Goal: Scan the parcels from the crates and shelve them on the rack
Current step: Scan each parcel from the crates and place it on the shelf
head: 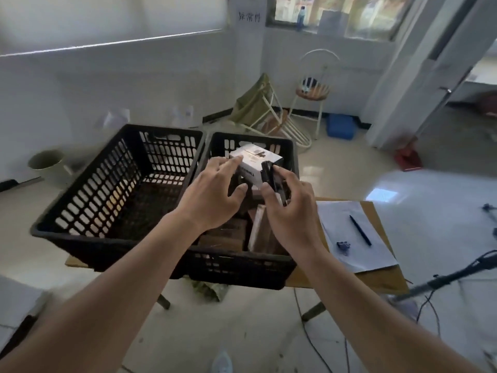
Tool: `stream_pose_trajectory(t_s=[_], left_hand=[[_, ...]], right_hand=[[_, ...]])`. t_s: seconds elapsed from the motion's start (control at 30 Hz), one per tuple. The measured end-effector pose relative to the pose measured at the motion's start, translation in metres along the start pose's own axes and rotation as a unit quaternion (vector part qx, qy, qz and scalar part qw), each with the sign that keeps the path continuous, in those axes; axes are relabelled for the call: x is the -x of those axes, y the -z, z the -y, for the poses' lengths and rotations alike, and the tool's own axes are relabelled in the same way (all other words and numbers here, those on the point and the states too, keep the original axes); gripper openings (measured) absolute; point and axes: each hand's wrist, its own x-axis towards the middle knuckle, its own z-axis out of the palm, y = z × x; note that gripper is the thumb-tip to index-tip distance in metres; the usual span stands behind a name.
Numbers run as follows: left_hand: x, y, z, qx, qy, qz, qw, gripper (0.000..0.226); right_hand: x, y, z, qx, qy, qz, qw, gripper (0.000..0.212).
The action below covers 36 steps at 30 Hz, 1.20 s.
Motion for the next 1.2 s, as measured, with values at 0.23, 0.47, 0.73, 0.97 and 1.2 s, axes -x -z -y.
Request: stream_pose_trajectory(t_s=[0.23, 0.47, 0.73, 0.97, 1.2], left_hand=[[-0.077, -0.043, 0.033, 0.006, 0.019, 0.054, 0.998, 0.066], [-0.144, -0.095, 0.044, 0.01, 0.075, 0.065, 0.995, 0.065], [-0.195, -0.157, 0.062, 0.023, 0.17, 0.124, 0.977, 0.059], [-0.22, -0.19, 0.065, 0.15, 0.25, 0.14, 0.946, 0.067], [-0.232, -0.209, 0.059, 0.437, 0.353, 0.083, 0.823, 0.084]], right_hand=[[-0.063, -0.026, -0.032, -0.001, -0.065, 0.008, 0.998, 0.049], [-0.127, -0.041, -0.073, 0.006, -0.07, 0.043, 0.997, 0.047], [-0.194, -0.054, -0.119, -0.034, -0.096, 0.088, 0.991, 0.046], [-0.225, -0.058, -0.136, -0.089, -0.132, 0.116, 0.98, 0.046], [-0.23, -0.051, -0.136, -0.156, -0.187, 0.129, 0.961, 0.042]])
